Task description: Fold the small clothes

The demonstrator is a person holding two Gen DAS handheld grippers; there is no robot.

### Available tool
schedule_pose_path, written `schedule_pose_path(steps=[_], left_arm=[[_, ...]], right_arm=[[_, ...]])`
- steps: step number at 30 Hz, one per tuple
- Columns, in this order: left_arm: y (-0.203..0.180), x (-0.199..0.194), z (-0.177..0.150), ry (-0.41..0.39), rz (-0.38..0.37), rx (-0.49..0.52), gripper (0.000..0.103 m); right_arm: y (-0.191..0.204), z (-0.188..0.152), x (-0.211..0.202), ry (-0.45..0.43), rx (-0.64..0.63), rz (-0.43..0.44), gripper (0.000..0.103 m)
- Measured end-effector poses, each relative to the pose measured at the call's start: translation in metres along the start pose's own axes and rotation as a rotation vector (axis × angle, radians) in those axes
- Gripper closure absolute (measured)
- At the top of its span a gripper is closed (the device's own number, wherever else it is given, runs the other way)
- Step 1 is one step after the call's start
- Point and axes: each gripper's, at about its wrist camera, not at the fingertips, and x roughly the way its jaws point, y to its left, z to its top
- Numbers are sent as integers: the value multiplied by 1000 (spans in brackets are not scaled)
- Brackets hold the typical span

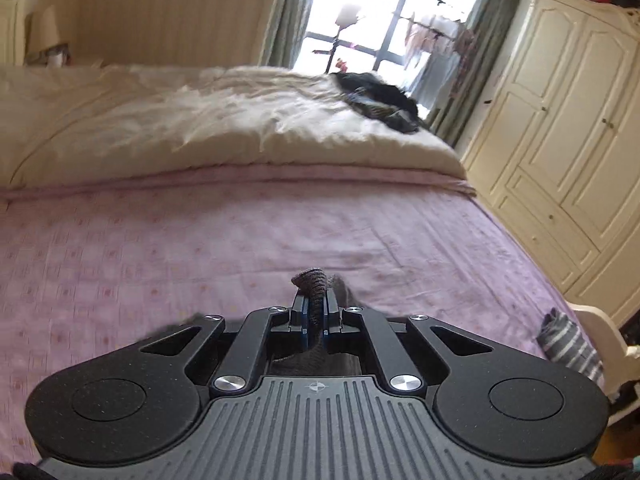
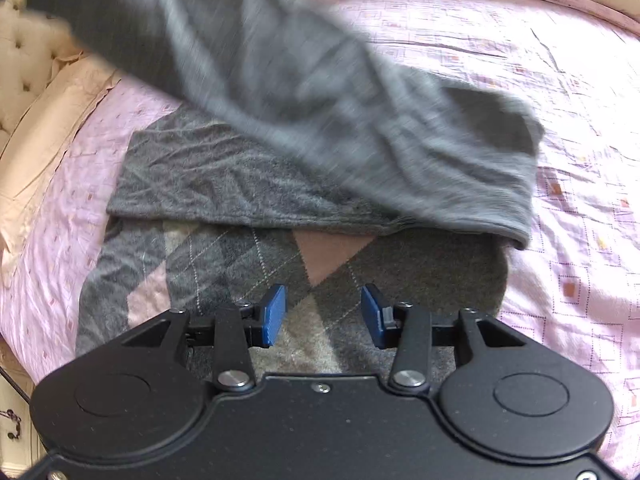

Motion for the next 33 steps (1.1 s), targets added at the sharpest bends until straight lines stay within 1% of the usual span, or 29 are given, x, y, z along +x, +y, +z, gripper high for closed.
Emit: schedule_pose_path(steps=[3, 6, 7, 9, 11, 13, 16, 18, 20, 21, 22, 23, 24, 25, 26, 27, 28, 29, 30, 33], left_arm=[[44, 22, -19, 90, 57, -129, 97], [79, 44, -43, 175, 102, -209, 97], [88, 49, -49, 200, 122, -221, 97], [101, 60, -62, 248, 135, -230, 97], [109, 67, -71, 275, 158, -243, 97], [119, 68, -82, 291, 167, -261, 97], [124, 70, -87, 293, 161, -293, 97], [126, 72, -88, 294, 159, -307, 97], [127, 75, -88, 291, 155, -310, 97], [127, 77, -88, 291, 150, -315, 97], [128, 78, -88, 290, 148, -318, 97], [128, 80, -88, 289, 150, -316, 97], [129, 81, -88, 288, 153, -313, 97], [130, 82, -89, 290, 156, -310, 97], [131, 84, -90, 295, 160, -308, 97], [133, 87, -92, 305, 169, -303, 97], [135, 90, -93, 315, 178, -299, 96], [137, 94, -95, 326, 193, -295, 96], [139, 97, -97, 336, 207, -292, 95], [145, 102, -102, 353, 248, -283, 94]], right_arm=[[-5, 2, -1, 4, 8, -16, 51], [-12, 4, -2, 8, 25, -33, 51], [-15, 5, -2, 7, 31, -38, 51], [-21, 8, -5, -1, 37, -50, 51], [-27, 13, -7, -13, 39, -66, 51], [-34, 19, -7, -18, 45, -73, 50], [-37, 27, 4, -5, 26, -68, 48], [-39, 30, 15, 12, 14, -47, 48], [-45, 33, 26, 19, 44, -15, 48], [-48, 34, 29, 2, 57, -48, 48], [-53, 34, 29, -23, 75, -124, 48], [-63, 33, 30, -42, 121, -185, 51], [-76, 32, 29, -57, 192, -207, 55], [-87, 31, 26, -72, 254, -227, 55], [-95, 30, 24, -75, 282, -269, 53], [-100, 30, 22, -64, 293, -305, 46], [-107, 29, 20, -53, 318, -292, 46], [-113, 27, 17, -54, 350, -262, 48], [-117, 25, 11, -64, 372, -253, 48], [-120, 24, -2, -89, 366, -240, 47]])
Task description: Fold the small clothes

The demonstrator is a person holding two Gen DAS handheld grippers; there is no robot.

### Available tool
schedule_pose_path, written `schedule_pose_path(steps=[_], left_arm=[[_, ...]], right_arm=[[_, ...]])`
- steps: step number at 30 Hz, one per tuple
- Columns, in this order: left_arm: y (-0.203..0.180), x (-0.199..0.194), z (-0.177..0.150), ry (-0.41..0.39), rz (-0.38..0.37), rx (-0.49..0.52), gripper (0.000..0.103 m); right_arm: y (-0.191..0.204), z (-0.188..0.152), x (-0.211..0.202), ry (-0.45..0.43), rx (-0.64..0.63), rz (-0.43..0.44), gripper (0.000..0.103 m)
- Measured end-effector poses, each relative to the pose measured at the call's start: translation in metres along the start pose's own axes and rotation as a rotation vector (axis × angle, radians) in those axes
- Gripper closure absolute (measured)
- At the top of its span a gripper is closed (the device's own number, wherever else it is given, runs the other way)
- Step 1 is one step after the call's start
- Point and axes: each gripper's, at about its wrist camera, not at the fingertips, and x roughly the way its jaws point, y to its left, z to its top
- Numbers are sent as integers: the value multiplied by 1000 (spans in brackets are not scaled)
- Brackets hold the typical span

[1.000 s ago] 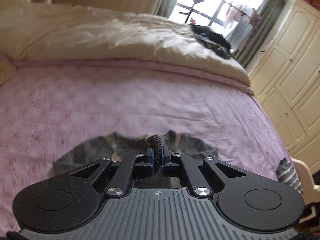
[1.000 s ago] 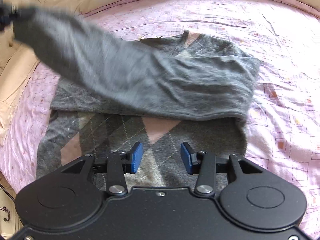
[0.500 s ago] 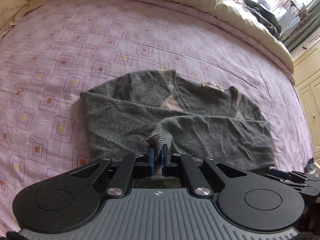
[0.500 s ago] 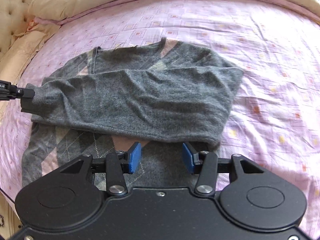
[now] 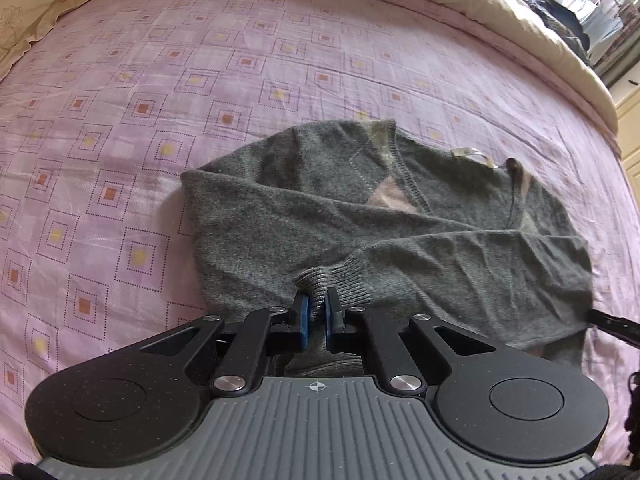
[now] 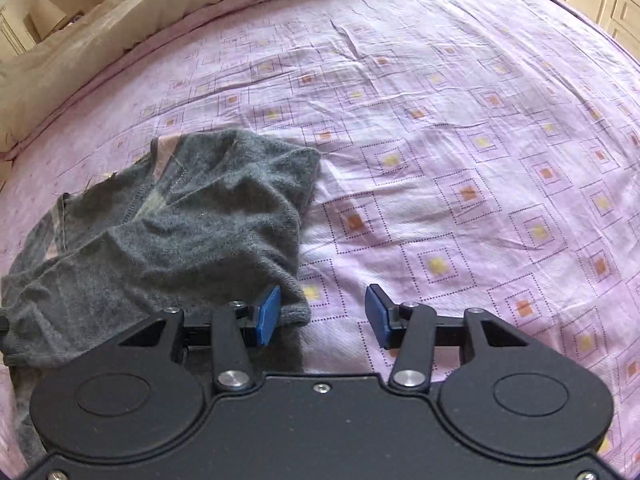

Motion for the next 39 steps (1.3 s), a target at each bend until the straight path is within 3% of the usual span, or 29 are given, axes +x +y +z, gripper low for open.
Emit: schedule_pose_path(steps=[9, 15, 20, 23, 26, 27, 34, 39], left_arm=[[7, 17, 4, 0, 90, 27, 94], [6, 15, 8, -31, 88, 37, 95], [4, 15, 5, -32, 89, 38, 95], [5, 18, 5, -28, 90, 27, 95], [7, 21, 6, -26, 90, 17, 95], [7, 22, 6, -25, 90, 16, 95], [11, 31, 12, -24, 92, 13, 94], [12, 33, 18, -30, 101, 6, 92]], right_arm=[[7, 27, 9, -16, -25, 19, 46], [17, 49, 27, -15, -62, 44, 46], [12, 66, 46, 8, 5, 80, 48], [6, 71, 60, 44, 48, 82, 58], [5, 75, 65, 59, 55, 123, 92], [7, 77, 65, 58, 39, 131, 93], [1, 99, 73, 19, 0, 48, 95], [-2, 104, 60, -22, -13, 26, 80]])
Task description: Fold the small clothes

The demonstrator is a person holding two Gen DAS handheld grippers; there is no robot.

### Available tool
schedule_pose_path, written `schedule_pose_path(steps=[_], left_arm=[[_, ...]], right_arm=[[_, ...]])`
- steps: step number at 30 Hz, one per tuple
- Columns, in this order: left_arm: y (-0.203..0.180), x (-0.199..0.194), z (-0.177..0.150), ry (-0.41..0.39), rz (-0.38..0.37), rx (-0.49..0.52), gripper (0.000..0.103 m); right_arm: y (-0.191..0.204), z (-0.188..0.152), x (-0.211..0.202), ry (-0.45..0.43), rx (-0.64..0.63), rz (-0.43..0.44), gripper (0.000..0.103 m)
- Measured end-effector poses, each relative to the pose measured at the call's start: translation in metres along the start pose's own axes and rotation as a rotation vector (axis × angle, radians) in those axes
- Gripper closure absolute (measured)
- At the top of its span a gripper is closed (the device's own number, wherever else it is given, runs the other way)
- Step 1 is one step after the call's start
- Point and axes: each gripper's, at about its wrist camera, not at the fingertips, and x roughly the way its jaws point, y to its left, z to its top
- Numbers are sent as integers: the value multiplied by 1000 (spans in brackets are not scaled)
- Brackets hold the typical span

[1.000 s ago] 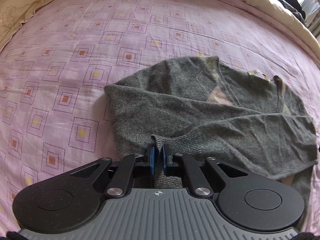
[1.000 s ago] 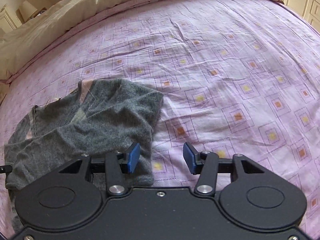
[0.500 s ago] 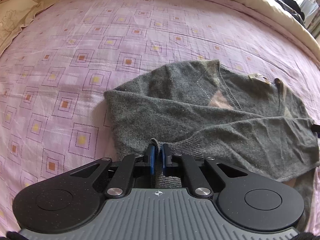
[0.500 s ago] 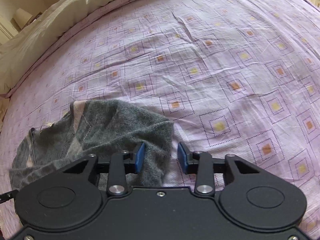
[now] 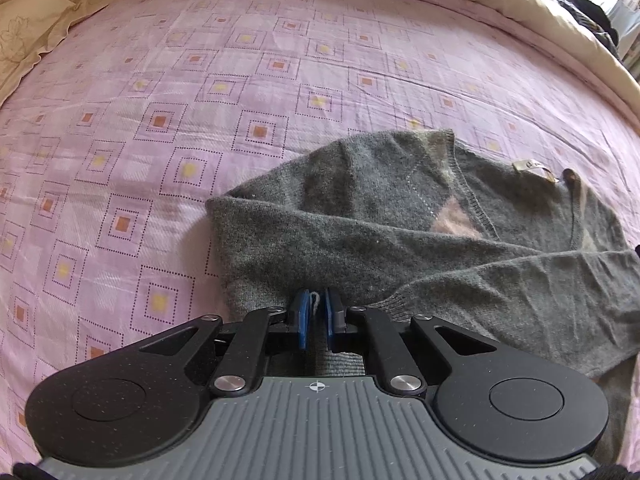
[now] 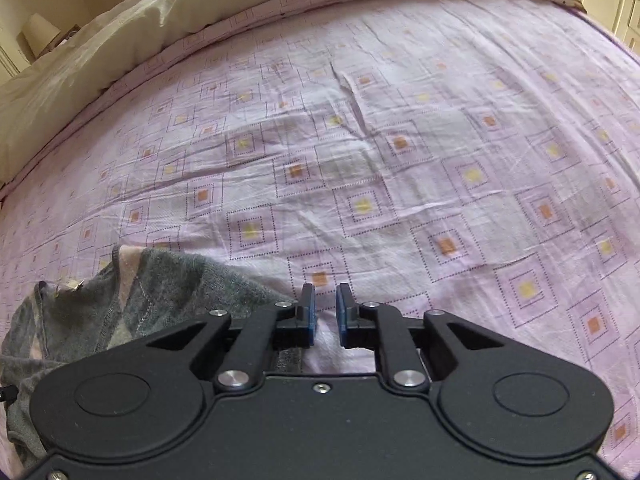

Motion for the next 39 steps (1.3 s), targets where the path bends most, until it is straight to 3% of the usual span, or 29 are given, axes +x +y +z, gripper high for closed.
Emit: schedule_pose_path(steps=[1, 2, 3, 4, 9, 16, 20, 22, 25, 29, 36, 39], left_arm=[[1, -1, 1, -5, 2, -6, 86], [1, -3, 2, -19, -1, -16, 81], [2, -7, 2, -40, -11, -25, 73], [2, -12, 3, -63, -20, -32, 68], [-10, -37, 4, -155, -48, -16, 45], [-40, -19, -5, -97, -75, 90, 45], [-35, 6, -21, -16, 13, 141, 44], [-28, 8, -26, -53, 1, 162, 34], [-28, 2, -23, -41, 7, 183, 35], [-29, -21, -29, -73, 4, 152, 35], [-55, -36, -71, -72, 2, 216, 28], [-52, -26, -81, -44, 50, 207, 28]], right_arm=[[2, 0, -5, -10, -22, 0, 74], [5, -2, -10, -20, -50, -3, 55], [9, -3, -15, -32, -81, -3, 42], [13, -6, -20, -46, -109, 2, 39], [48, -21, -34, -65, -256, 29, 40], [98, -50, -19, 11, -412, 99, 40], [80, -64, 3, 91, -389, 1, 40], [64, -63, 1, 79, -318, 13, 36], [60, -61, -13, 59, -309, -40, 32], [64, -67, -39, 20, -286, -11, 31], [108, -104, -42, 47, -423, 32, 28], [112, -114, -30, 92, -436, -17, 28]])
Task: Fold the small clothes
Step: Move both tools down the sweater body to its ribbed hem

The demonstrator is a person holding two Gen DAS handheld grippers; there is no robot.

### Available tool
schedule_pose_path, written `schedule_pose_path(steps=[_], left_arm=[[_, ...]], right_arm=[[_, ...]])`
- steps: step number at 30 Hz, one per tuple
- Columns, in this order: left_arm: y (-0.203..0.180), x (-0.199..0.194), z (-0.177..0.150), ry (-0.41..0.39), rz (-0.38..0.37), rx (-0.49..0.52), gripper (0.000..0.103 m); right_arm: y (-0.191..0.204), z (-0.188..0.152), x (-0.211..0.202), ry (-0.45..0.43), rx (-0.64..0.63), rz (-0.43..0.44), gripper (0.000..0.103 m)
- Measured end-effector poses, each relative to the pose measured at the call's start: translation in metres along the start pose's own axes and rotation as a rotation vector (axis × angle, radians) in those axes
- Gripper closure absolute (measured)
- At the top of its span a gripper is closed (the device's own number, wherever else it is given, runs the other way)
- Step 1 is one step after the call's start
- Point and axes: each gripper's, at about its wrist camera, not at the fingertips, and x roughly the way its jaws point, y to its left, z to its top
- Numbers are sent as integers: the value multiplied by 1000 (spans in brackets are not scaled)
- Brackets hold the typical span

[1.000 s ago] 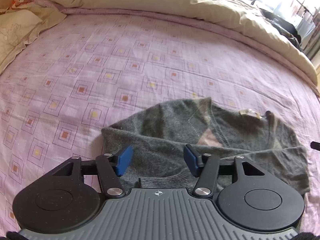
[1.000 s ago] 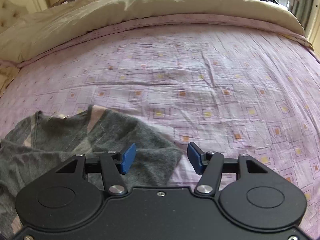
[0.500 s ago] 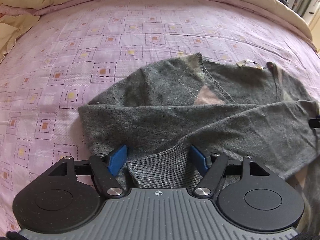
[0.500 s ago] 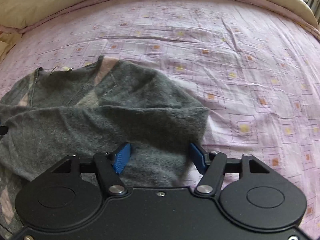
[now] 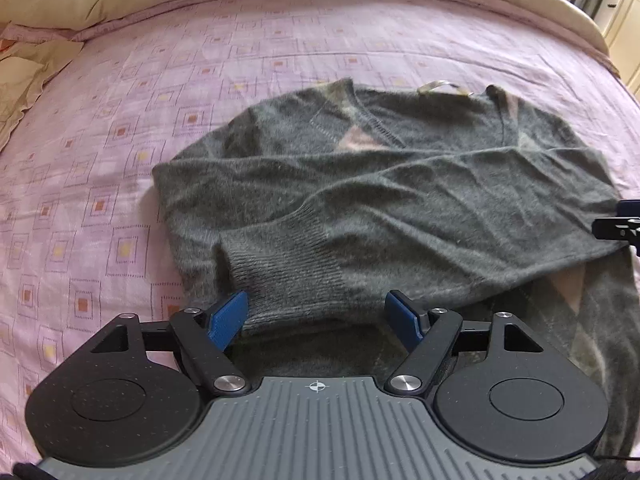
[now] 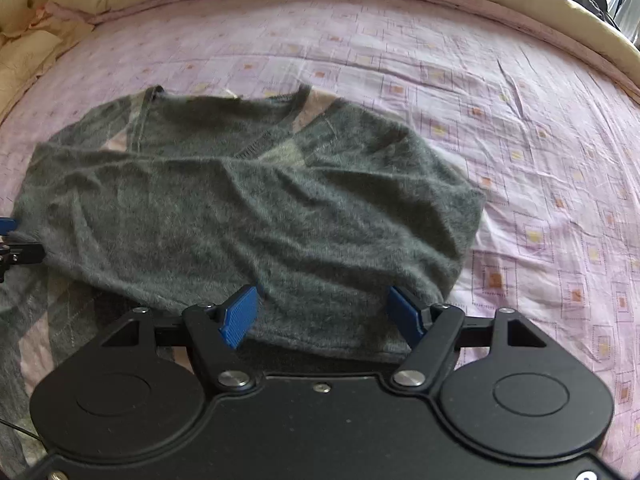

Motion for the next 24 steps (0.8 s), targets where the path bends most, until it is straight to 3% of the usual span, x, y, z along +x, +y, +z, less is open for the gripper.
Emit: schedule_pose_path(steps=[2, 3, 7, 14, 24], left_arm=[[10, 8, -4, 30, 35, -34, 28], [15, 12, -6, 48, 42, -49, 28], [24, 16, -9, 73, 54, -32, 17], [53, -4, -34, 76, -35, -135, 16], [71, -49, -102, 107, -135, -87, 16]], right_arm=[[-7, -6, 9, 37, 39, -38, 27], [-12, -8, 10, 35, 61, -45, 19], [-28, -15, 7, 53, 133, -58, 15], [-31, -49, -31, 16, 183, 19, 14], [7, -129, -76, 85, 229, 84, 14]])
